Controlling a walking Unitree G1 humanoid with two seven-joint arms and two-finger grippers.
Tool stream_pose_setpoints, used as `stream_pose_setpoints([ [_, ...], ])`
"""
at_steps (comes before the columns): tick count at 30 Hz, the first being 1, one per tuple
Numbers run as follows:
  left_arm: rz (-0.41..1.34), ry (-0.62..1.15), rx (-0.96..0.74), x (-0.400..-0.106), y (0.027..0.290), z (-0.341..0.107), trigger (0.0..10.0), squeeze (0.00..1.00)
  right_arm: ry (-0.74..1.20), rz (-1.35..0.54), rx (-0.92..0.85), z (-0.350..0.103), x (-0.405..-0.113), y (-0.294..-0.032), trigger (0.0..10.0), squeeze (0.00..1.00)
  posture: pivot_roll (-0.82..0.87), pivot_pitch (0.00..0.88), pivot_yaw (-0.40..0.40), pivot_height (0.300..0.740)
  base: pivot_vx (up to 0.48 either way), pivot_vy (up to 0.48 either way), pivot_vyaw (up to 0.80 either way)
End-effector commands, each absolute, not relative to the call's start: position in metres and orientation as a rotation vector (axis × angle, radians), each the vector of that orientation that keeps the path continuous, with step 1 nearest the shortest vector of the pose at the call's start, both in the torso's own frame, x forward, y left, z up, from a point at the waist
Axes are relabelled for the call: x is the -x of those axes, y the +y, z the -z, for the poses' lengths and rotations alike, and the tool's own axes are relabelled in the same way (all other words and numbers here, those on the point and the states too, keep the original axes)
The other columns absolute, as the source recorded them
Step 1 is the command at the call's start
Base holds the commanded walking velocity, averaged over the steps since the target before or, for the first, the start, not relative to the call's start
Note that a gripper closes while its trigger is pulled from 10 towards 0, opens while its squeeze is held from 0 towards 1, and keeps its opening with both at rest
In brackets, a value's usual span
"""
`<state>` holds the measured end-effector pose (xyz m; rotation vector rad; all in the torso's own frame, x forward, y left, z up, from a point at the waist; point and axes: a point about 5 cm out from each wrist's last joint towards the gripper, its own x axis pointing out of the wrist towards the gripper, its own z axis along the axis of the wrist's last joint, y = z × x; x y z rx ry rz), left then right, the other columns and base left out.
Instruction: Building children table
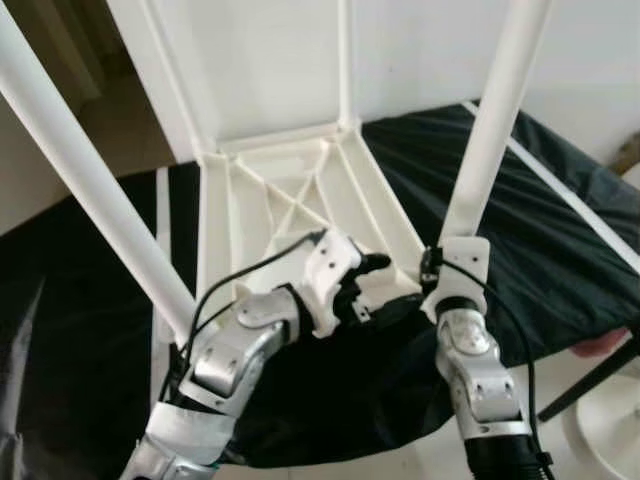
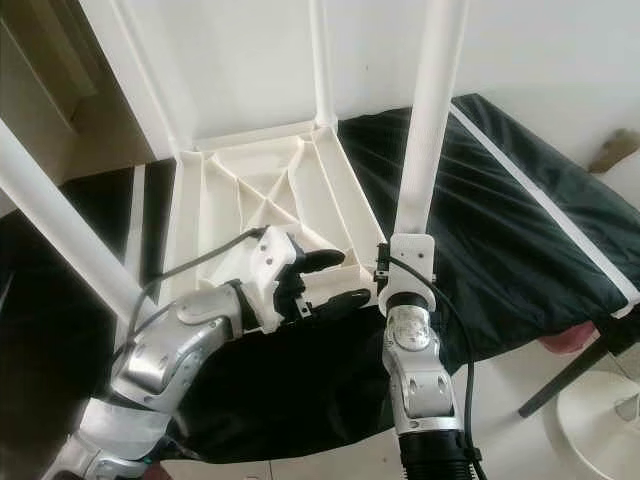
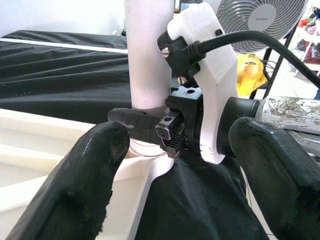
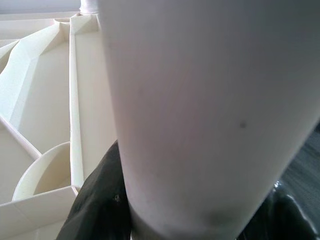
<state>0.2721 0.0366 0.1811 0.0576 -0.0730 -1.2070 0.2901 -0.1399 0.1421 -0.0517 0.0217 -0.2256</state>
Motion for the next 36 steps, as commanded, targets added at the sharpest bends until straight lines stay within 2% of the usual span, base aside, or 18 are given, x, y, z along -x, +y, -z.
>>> stream_pose_setpoints([
  [1, 1.231, -0.066, -0.066, -0.271, 0.039, -0.182, 10.0, 0.0, 0.096, 0.244, 0.033, -0.128, -0.285, -0.137, 10.0, 0.0, -0.05, 0.0, 0.08, 0.74, 0.0, 0.0, 0.0],
  [2, 1.231, -0.066, -0.067, -0.271, 0.04, -0.182, 10.0, 0.0, 0.087, 0.245, 0.031, -0.13, -0.285, -0.138, 10.0, 0.0, -0.05, 0.0, 0.081, 0.74, 0.0, 0.0, 0.0],
  [3, 1.232, -0.064, -0.072, -0.272, 0.041, -0.181, 10.0, 0.0, 0.071, 0.242, 0.033, -0.133, -0.286, -0.141, 10.0, 0.09, -0.05, 0.0, 0.085, 0.74, 0.0, 0.0, 0.0],
  [6, 1.233, -0.063, -0.074, -0.272, 0.041, -0.181, 10.0, 0.0, 0.064, 0.239, 0.035, -0.134, -0.286, -0.143, 10.0, 0.09, -0.05, 0.0, 0.085, 0.74, 0.0, 0.0, 0.0],
  [7, 1.233, -0.062, -0.078, -0.272, 0.041, -0.181, 10.0, 0.0, 0.049, 0.225, 0.027, -0.136, -0.286, -0.144, 10.0, 1.0, -0.06, 0.0, 0.086, 0.74, 0.0, 0.0, 0.0],
  [16, 1.24, -0.066, -0.079, -0.274, 0.04, -0.182, 10.0, 0.0, -0.048, 0.149, 0.025, -0.148, -0.283, -0.159, 10.0, 1.0, -0.07, 0.0, 0.09, 0.74, 0.0, 0.0, 0.0],
  [22, 1.248, -0.063, -0.079, -0.273, 0.04, -0.181, 10.0, 0.0, -0.1, -0.002, 0.027, -0.152, -0.284, -0.186, 10.0, 1.0, -0.07, 0.0, 0.095, 0.74, 0.0, 0.0, 0.0],
  [28, 1.253, -0.06, -0.084, -0.273, 0.041, -0.181, 10.0, 0.0, -0.093, -0.134, 0.033, -0.154, -0.29, -0.198, 10.0, 1.0, -0.07, 0.0, 0.099, 0.74, 0.0, 0.0, 0.0],
  [29, 1.253, -0.061, -0.085, -0.273, 0.041, -0.181, 10.0, 0.0, -0.088, -0.179, 0.047, -0.154, -0.292, -0.2, 10.0, 0.58, -0.07, 0.0, 0.098, 0.74, 0.0, 0.0, 0.0],
  [30, 1.253, -0.061, -0.085, -0.274, 0.041, -0.181, 10.0, 0.0, -0.083, -0.217, 0.07, -0.154, -0.294, -0.201, 10.0, 0.0, -0.07, 0.0, 0.1, 0.74, 0.0, 0.0, 0.0],
  [32, 1.253, -0.061, -0.085, -0.274, 0.041, -0.181, 10.0, 0.0, -0.083, -0.217, 0.07, -0.154, -0.294, -0.201, 10.0, 0.0, -0.07, 0.0, 0.1, 0.74, 0.0, 0.0, 0.0],
  [33, 1.255, -0.062, -0.089, -0.274, 0.041, -0.182, 10.0, 0.0, -0.067, -0.323, 0.089, -0.153, -0.3, -0.199, 10.0, 0.0, -0.07, 0.0, 0.1, 0.74, 0.0, 0.0, 0.0],
  [36, 1.257, -0.065, -0.089, -0.275, 0.041, -0.183, 10.0, 0.0, -0.056, -0.423, 0.116, -0.153, -0.305, -0.194, 10.0, 0.0, -0.07, 0.0, 0.098, 0.74, 0.0, 0.0, 0.0],
])
